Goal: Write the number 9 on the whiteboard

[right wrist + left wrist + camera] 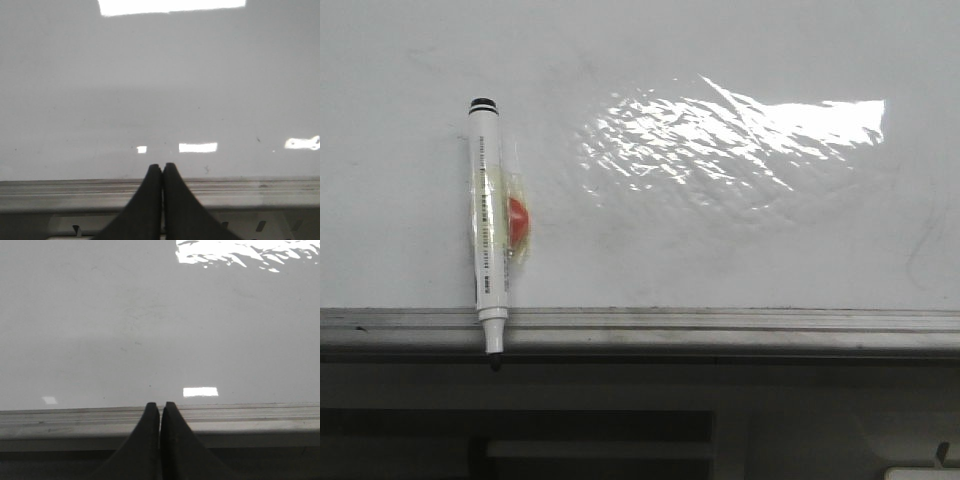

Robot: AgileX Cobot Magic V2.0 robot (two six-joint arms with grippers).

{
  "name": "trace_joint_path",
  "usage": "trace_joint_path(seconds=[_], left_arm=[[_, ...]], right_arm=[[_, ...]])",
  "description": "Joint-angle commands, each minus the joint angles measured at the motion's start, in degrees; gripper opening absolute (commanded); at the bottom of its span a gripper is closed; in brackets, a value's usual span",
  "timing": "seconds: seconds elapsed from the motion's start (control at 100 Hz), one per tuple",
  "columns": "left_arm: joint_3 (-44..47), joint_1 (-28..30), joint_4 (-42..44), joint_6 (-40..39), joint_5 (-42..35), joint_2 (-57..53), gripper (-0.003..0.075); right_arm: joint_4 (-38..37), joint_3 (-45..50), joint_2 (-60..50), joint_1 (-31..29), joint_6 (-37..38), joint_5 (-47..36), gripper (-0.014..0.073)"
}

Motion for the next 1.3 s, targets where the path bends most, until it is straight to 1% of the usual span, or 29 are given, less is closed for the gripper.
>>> trace_joint_path(seconds=[0.0,0.89,0.94,1.01,1.09,1.29], left_arm=[[1.0,-0.38,-0.45,-0.22,-3.54,-1.68,-0.002],[1.0,-0.38,-0.45,-0.22,-3.54,-1.68,-0.002],[1.0,-0.38,0.82,0.09,-3.54,-1.68,-0.002],[1.0,-0.38,1.11,0.09,-4.39,-1.68,-0.002],[1.0,-0.38,1.11,0.09,-5.05,-1.68,-0.002],[1.0,-0.38,1.11,0.09,-5.86,-1.68,-0.002]], right_arm=[[-0.25,1.55,-0.91,-0.13,-0.36,-0.49,-0.0061],[-0.35,1.55,-0.91,-0.13,-0.36,-0.49,-0.0061],[-0.35,1.55,-0.91,-0.13,-0.36,-0.49,-0.0061],[-0.14,1.55,-0.91,-0.13,-0.36,-0.49,-0.0061],[1.94,1.55,-0.91,-0.13,-0.36,-0.49,-0.0061],[1.8,1.55,-0.91,-0.13,-0.36,-1.88,-0.0061]])
